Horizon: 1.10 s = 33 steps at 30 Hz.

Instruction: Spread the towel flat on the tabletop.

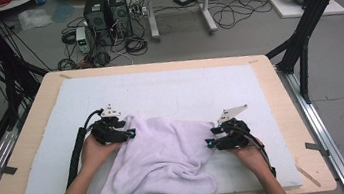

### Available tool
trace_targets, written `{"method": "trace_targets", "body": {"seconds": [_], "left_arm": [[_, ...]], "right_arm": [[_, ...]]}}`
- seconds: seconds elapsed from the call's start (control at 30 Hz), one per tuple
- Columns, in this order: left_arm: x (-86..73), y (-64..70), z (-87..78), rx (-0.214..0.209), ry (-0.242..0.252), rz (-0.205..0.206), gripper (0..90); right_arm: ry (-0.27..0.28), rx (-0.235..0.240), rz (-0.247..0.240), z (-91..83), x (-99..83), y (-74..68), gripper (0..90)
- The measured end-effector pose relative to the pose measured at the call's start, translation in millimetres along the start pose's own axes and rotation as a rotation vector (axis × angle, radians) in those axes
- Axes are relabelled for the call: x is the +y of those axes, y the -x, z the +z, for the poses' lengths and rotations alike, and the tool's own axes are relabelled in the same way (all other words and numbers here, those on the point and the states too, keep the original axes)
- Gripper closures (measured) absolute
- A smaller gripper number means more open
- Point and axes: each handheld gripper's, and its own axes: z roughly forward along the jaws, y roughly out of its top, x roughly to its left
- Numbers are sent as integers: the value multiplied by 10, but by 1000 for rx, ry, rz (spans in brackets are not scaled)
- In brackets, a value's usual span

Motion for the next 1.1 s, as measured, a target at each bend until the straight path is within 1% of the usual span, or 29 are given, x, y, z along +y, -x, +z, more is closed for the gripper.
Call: {"method": "trace_targets", "body": {"seconds": [0.03,0.07,0.1,0.13,0.17,0.2,0.23,0.27,0.3,0.33,0.37,0.4,0.43,0.47,0.5,0.57,0.6,0.63,0.67,0.7,0.77,0.8,0.87,0.9,0.93,0.97,1.0,1.03,1.1], "left_arm": [[-3,-10,20,1,-5,-6,468],[-11,-17,50,0,-20,-6,515],[-23,-23,83,-5,-30,-5,557],[-22,-22,85,-5,-25,-14,561],[-18,-16,83,-9,-27,-7,599],[-20,5,92,-45,-21,3,706],[-14,29,89,-39,-24,23,778],[-8,51,90,-32,-25,40,815],[-1,54,82,-33,-36,53,826],[0,54,78,-33,-35,52,835],[-2,53,69,-33,-38,50,839],[-6,47,58,-39,-39,52,841],[-6,45,32,-40,-47,57,842],[-5,53,1,-34,-52,66,843],[-3,55,-36,-31,-52,74,844],[12,42,-141,-38,-22,70,845],[17,35,-181,-37,-1,66,846],[30,17,-255,-39,26,60,846],[36,4,-307,-43,48,49,846],[43,-5,-342,-42,58,48,846],[68,-23,-414,-31,81,39,846],[88,-37,-439,-17,93,36,845],[156,-75,-486,-2,130,24,845],[195,-92,-499,3,137,22,845],[284,-127,-514,17,134,32,845],[371,-158,-525,25,138,34,846],[473,-197,-544,29,140,37,846],[588,-237,-570,48,156,45,846],[859,-357,-613,110,194,55,847]], "right_arm": [[-8,-8,-12,30,10,-7,468],[-19,-12,-19,55,14,-14,470],[-17,-26,-35,70,21,-27,484],[-21,-43,-53,83,35,-44,498],[-24,-51,-66,87,42,-53,520],[-25,-45,-76,91,49,-69,577],[-27,-26,-96,95,54,-79,636],[-26,-19,-103,97,58,-84,680],[-30,-5,-97,99,64,-84,723],[-31,7,-99,100,69,-82,782],[-33,23,-93,100,71,-80,821],[-31,37,-90,102,71,-75,855],[-32,47,-92,102,74,-72,866],[-42,33,-115,91,88,-77,872],[-54,14,-127,80,104,-83,875],[-46,21,-125,63,127,-61,879],[-33,19,-127,35,150,-46,882],[-33,19,-127,35,150,-46,882],[-3,20,-120,-27,200,-17,883],[-3,20,-120,-27,200,-17,883],[23,25,-116,-81,261,12,883],[27,25,-115,-104,299,21,883],[28,41,-111,-147,395,47,883],[21,34,-121,-168,461,63,884],[25,23,-131,-185,513,78,884],[29,25,-125,-215,622,137,884],[24,15,-122,-245,737,202,884],[22,-5,-126,-282,866,269,884],[49,-48,-122,-371,1163,426,884]]}}
